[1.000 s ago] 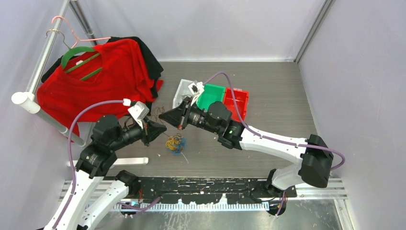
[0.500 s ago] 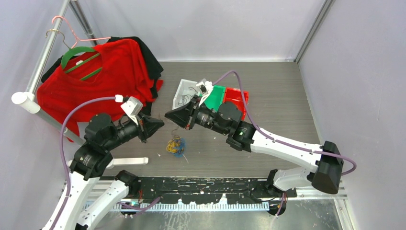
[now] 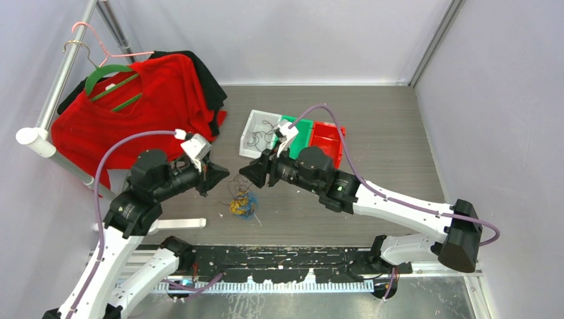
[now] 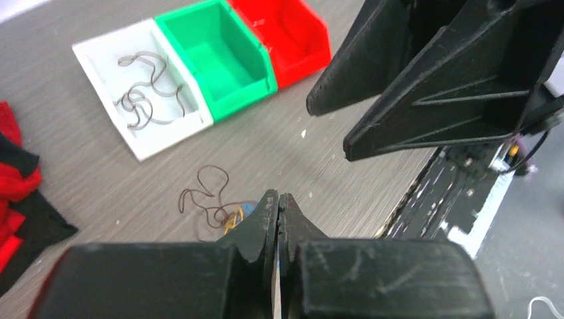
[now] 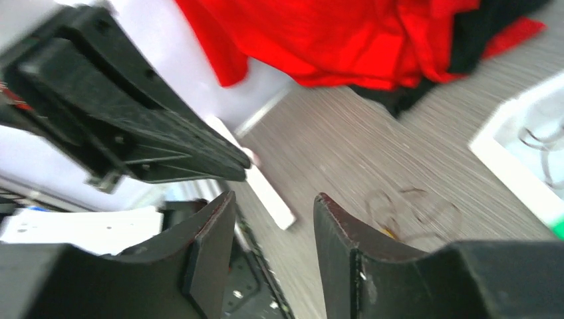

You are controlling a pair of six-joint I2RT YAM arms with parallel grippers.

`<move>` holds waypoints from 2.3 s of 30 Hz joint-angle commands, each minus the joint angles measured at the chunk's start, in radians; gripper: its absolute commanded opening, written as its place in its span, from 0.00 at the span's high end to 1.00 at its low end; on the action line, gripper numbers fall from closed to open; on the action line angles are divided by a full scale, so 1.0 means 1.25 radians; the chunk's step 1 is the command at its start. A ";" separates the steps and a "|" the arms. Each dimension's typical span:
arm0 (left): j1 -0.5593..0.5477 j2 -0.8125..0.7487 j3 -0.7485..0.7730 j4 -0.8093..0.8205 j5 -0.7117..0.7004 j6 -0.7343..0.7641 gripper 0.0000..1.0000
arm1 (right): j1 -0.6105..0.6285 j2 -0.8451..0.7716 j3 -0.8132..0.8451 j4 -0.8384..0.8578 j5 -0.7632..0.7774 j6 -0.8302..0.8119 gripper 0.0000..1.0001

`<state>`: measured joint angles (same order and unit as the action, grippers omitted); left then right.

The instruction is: Untangle the cables

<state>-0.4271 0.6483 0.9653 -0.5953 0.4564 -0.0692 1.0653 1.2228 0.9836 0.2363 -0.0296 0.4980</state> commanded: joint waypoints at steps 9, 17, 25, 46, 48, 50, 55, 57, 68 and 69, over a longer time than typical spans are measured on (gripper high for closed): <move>0.010 0.057 -0.005 -0.132 -0.039 0.127 0.57 | -0.070 0.264 0.018 -0.135 0.099 -0.007 0.39; 0.080 0.072 0.019 -0.169 -0.081 0.132 0.43 | -0.098 0.494 0.219 -0.215 -0.009 -0.032 0.40; 0.152 0.083 0.015 -0.180 -0.024 0.138 0.36 | -0.106 0.568 0.258 -0.173 -0.058 0.002 0.47; 0.171 0.081 0.011 -0.188 0.022 0.057 0.27 | -0.120 0.477 0.277 -0.008 -0.139 0.021 0.99; 0.172 0.077 0.004 -0.164 0.034 0.053 0.28 | -0.120 0.444 0.261 0.017 -0.156 0.035 0.99; 0.172 0.076 -0.001 -0.148 0.031 0.043 0.28 | -0.120 0.425 0.250 0.020 -0.150 0.041 0.99; 0.183 0.087 0.012 -0.147 0.021 0.031 0.28 | -0.108 0.457 0.299 -0.167 -0.064 -0.063 0.58; 0.192 0.100 0.015 -0.151 0.007 0.034 0.28 | -0.096 0.484 0.325 -0.248 -0.025 -0.102 0.44; 0.243 0.140 0.037 -0.180 0.075 0.069 0.26 | -0.069 0.682 0.429 -0.350 0.051 -0.148 0.34; 0.244 0.139 0.038 -0.204 0.078 0.075 0.26 | -0.069 0.695 0.439 -0.350 0.054 -0.151 0.34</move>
<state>-0.1284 0.8322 0.9657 -0.8364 0.4992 -0.0120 0.9783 2.0541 1.4452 -0.1860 -0.0124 0.3439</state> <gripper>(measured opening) 0.737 0.662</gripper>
